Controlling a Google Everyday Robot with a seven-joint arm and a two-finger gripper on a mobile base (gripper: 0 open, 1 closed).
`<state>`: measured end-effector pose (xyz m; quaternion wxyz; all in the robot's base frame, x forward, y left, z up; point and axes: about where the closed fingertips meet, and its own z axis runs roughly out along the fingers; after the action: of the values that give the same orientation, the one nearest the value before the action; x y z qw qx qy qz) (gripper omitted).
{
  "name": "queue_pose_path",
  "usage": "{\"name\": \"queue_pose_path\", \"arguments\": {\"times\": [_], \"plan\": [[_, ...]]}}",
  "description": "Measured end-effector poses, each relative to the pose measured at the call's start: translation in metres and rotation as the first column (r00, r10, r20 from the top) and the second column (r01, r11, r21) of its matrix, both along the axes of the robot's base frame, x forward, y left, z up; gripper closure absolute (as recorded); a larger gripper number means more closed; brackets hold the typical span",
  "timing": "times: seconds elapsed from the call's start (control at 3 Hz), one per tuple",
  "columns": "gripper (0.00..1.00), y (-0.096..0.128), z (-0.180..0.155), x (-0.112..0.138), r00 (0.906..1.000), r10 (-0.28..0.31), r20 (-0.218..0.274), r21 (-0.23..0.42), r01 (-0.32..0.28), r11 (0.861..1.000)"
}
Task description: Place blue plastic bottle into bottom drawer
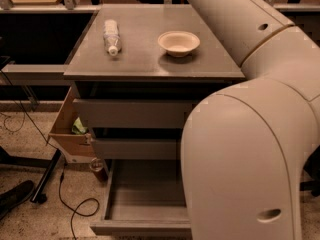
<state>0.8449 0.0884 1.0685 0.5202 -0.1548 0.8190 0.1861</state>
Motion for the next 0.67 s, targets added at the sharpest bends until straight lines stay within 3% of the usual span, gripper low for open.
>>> {"name": "queue_pose_path", "arguments": {"times": [0.33,0.67], "plan": [[0.00,0.022,-0.024,-0.005,0.9965,0.059,-0.059,0.004,-0.059,0.998],[0.00,0.056,-0.050,-0.018,0.9760,0.173,-0.133,0.017,-0.172,0.985]]}}
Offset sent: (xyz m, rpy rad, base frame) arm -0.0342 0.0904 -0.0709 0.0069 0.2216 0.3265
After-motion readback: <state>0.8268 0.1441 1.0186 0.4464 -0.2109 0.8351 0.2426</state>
